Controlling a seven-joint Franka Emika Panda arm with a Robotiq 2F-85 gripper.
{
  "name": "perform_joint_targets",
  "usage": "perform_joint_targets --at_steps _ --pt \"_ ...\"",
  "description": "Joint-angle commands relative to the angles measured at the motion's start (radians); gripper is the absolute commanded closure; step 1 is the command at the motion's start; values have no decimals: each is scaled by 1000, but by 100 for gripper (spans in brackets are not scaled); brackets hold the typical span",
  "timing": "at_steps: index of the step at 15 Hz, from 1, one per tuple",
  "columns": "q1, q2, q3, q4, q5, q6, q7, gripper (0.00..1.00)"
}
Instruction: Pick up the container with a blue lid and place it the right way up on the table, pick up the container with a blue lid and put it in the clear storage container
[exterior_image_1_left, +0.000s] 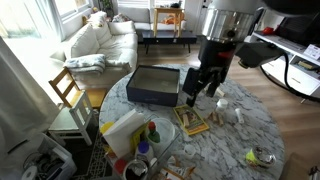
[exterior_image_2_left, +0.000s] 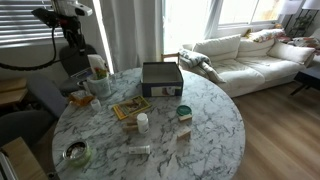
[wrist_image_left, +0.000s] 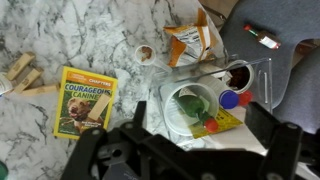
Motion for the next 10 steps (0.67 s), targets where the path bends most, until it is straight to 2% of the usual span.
perform_joint_targets --at_steps 1,6,7,10 --pt "-26 -101 -33 -59 71 3 -92 0" --pt "-44 -207 -74 -102 179 52 -154 0" --pt "-44 -139 -56 -34 137 12 -124 0" --pt "-49 -181 -66 -55 153 16 -132 0"
